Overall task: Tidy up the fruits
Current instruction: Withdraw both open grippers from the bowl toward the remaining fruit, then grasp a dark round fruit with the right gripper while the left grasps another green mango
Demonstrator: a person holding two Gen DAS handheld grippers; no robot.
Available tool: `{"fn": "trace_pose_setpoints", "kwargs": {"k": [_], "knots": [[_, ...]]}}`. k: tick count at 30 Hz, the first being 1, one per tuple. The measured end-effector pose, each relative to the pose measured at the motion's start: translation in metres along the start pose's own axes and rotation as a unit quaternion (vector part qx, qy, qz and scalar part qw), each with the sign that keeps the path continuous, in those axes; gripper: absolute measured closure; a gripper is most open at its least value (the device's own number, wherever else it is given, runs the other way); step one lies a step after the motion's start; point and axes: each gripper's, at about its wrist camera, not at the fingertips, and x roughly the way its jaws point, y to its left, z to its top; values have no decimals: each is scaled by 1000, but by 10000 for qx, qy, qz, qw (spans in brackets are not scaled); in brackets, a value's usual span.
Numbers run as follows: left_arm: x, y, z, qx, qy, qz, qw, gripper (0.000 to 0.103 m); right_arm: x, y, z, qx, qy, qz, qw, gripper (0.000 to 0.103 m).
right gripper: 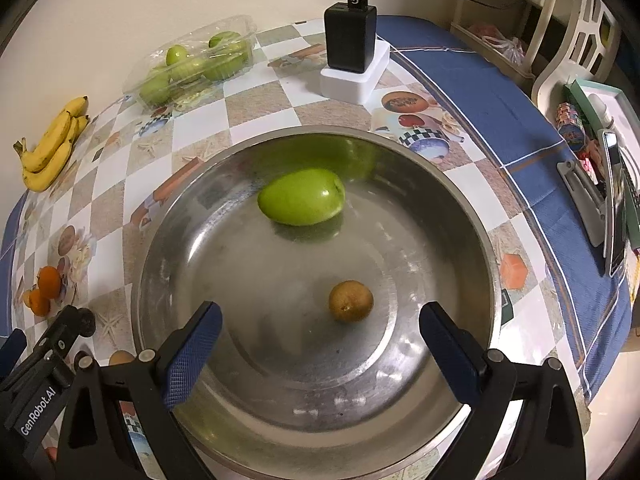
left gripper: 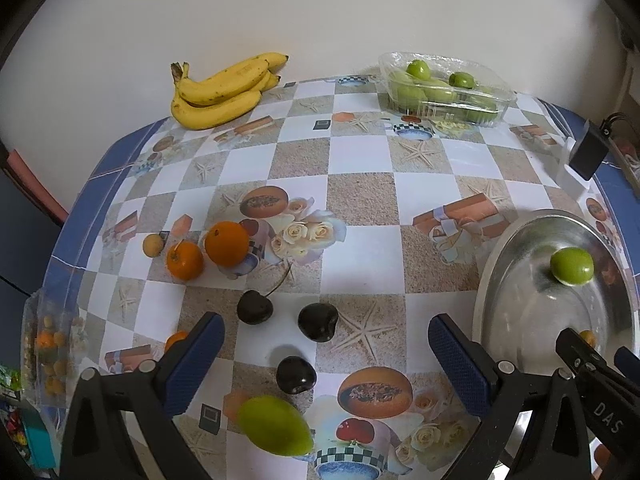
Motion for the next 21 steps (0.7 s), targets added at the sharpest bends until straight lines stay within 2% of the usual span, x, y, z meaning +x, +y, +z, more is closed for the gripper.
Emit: {"fn": "trace_pose_setpoints", "kwargs": {"k": [11,21], "knots": [[-4,15,0,-14,1,-130,9999,0,-9,18,-2,-110,-88,164,9998,4],[-13,50,0,-70,-107,-50,9999,0,-20,51,-8,-363,-112,793,9961,4]]}}
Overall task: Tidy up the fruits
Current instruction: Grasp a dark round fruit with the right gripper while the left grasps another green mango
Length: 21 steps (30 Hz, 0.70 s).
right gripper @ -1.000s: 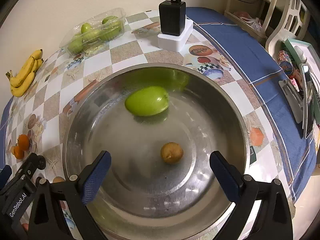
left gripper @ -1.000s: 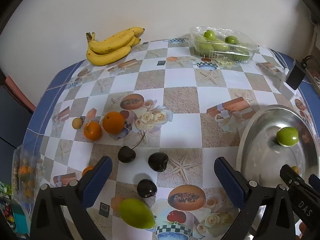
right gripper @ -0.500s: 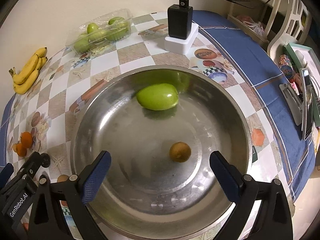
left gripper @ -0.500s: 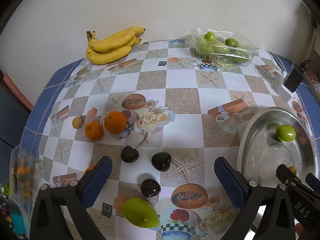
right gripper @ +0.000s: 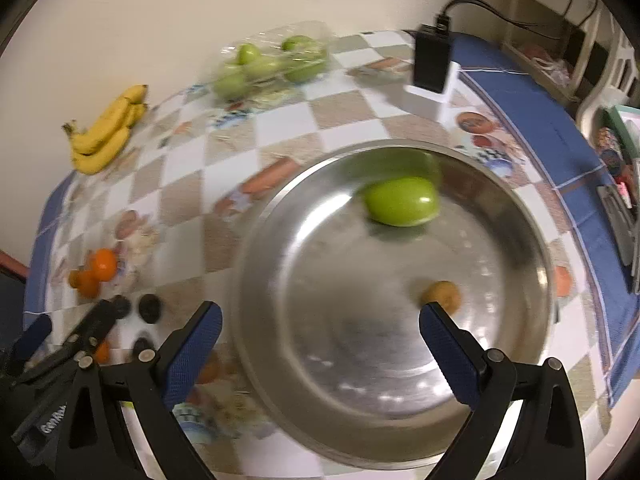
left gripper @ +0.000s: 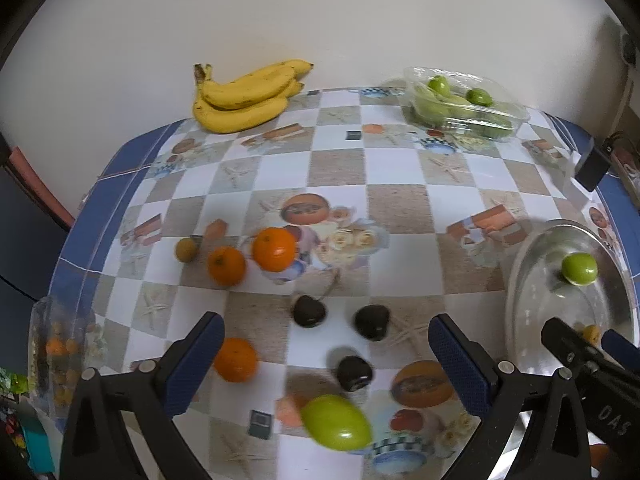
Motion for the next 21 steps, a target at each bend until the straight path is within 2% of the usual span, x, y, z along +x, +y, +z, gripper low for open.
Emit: {"fn": "trace_pose_setpoints", "kwargs": {"k": [5,13,15,21], "knots": [[-4,24,-1,-197,-29,-25,9998,0,-5,25,0,-191,-106,353,9991,4],[-5,62,-10,-556,58,60,9984,0,-2,60,-6,-473,22,713,9963,4],[-4,72,-15,-714,135,91,9973,0,0,69,-8,-564,69,761,9955,4],[9,95,-30,-1227,534,-152,9909,0,9,86,-17,-633,325,992,9925,4]]}}
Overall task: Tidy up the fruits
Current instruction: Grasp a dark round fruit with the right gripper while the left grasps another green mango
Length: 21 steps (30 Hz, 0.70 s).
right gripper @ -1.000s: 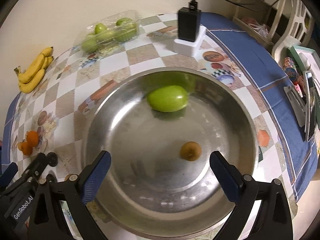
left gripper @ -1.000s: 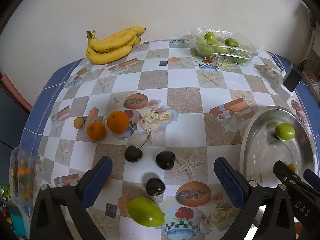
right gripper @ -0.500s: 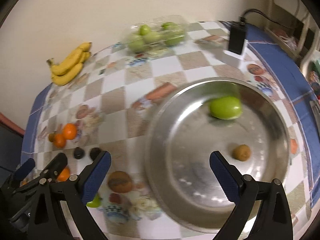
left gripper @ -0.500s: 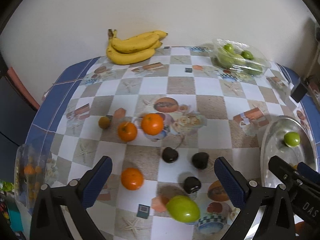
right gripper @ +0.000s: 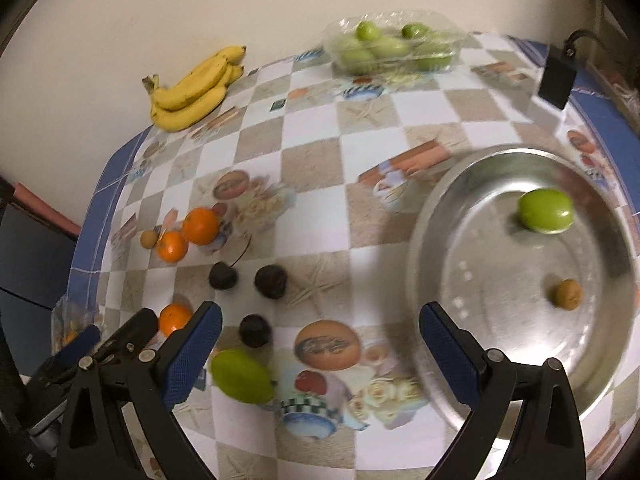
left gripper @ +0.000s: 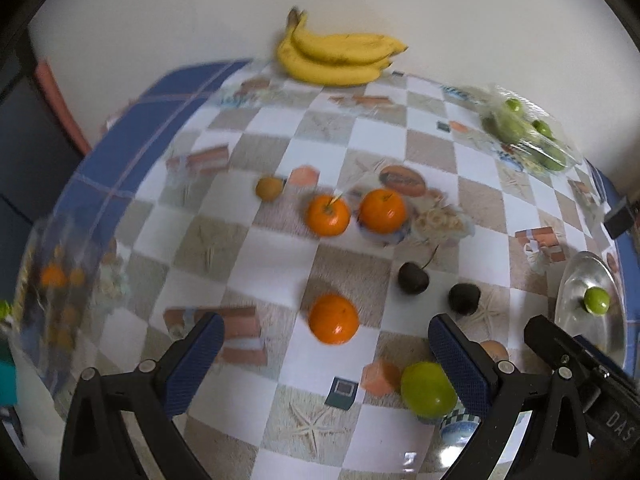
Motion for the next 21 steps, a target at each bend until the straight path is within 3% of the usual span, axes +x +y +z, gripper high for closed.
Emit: {"fn": "trace_pose_setpoints", "kwargs": {"k": [7,16,21], "knots": [[18,13,-6,-403,370,-100,9985,1,19,3,-7,70,321,189,9993,4],[23,29,-13,-815,495,-87,9954,6,30,9,-12,65,487,361,9981,5],[33,37,-17,-1137,638,-66,9914,7,38,18,-14,-68,525,329,9981,26]]}}
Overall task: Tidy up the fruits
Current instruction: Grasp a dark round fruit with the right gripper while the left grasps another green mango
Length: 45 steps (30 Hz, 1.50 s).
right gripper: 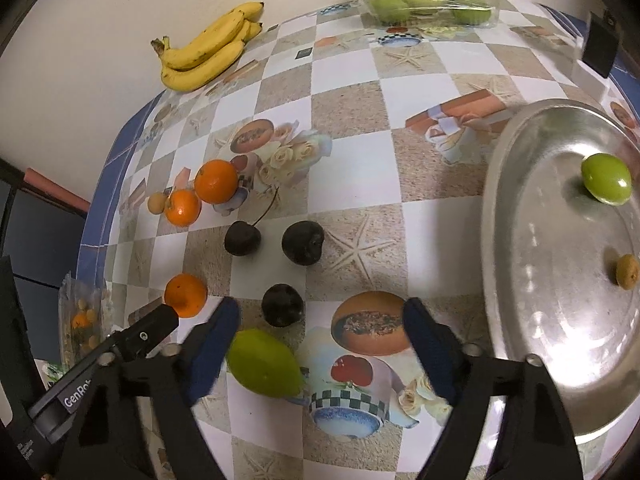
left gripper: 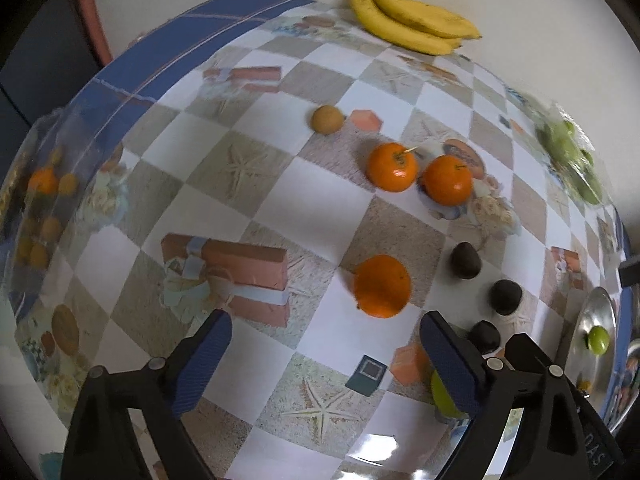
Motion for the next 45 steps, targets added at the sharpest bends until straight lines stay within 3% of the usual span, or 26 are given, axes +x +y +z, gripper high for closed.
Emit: {"fn": "trace_pose_setpoints", "kwargs": {"k": [3,6,16,24,36,41,45], "knots": [[4,2,0,-73,56,6,10000,7,7,6,0,-72,63,41,9999,41],[7,3,0,-118,106,1,9999,7,13,13,0,-179,117,15,9998,50],[12,6,1,-183,153,-37,9997,7,26,22,1,-297,236,10,9993,67],[14,1,2,-172,197,-83,9996,7,27,24,1,-273,244,90,9993,75],[-1,-8,-5,-107,150,-375,9991,7,6,18,5,-168,62,140,9997,76],[-2,-26,-11,235,263,-610,9975,18,-16,-1,8,14,-128,-241,9996,76],[0,-42,-17,490,406,-763,9950,25,-33,-16,9,196,-278,-277,9990,76]]}}
